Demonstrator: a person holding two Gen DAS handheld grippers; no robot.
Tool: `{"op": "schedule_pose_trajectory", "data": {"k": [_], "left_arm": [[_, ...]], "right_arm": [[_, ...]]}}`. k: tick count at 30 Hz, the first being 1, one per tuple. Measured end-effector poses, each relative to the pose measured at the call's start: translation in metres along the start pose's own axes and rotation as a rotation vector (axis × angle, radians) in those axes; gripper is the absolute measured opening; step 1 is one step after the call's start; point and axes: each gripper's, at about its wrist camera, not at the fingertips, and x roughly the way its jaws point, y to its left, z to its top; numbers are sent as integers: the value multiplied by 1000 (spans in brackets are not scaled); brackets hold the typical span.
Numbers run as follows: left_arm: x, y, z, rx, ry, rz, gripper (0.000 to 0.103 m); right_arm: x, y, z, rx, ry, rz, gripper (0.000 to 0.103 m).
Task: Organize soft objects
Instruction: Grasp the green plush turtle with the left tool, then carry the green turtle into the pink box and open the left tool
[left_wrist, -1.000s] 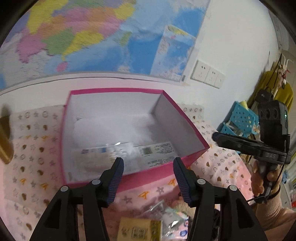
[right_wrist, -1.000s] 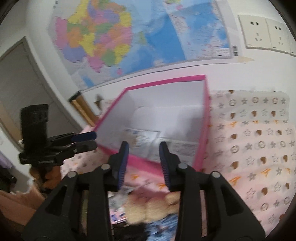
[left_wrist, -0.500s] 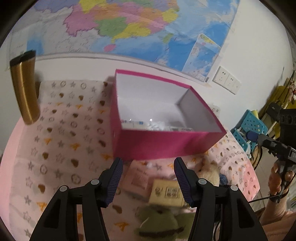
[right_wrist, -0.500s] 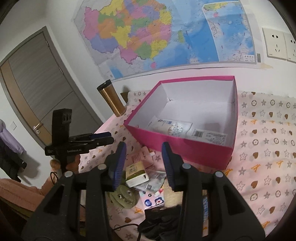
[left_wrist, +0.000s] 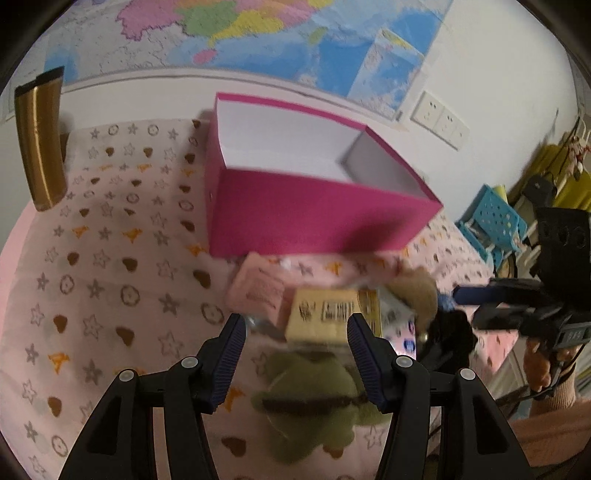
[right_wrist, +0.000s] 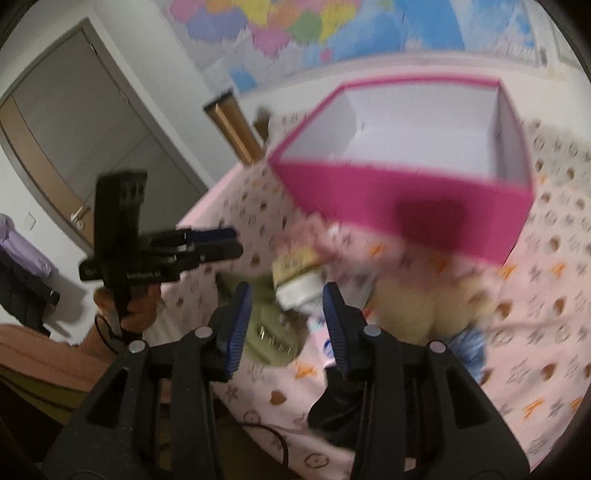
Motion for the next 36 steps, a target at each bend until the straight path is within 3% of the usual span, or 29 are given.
{"op": "schedule_pose_trajectory", "data": {"k": [4,9,14,19,28,36], "left_arm": [[1,-2,-15,9,35,-11,58],[-1,-1,-30,7,69,-31,62],[5,-2,-40,-1,106,-58,62],[1,-6,-45,2,109,-77,62],[-29,-21,-46,37,53,-100,62],[-60,-34,-19,73,-68,-85,62]], "right_arm": [[33,4,-24,25,102,24,55],[57,8,-39,32,154,47,55],[66,12,-40,22,130,26,57],[63,17,-39,-10,101,-2,50],[40,35,-34,-95,70,9,50],[15,43,-11,-129,-10,40,50]]}}
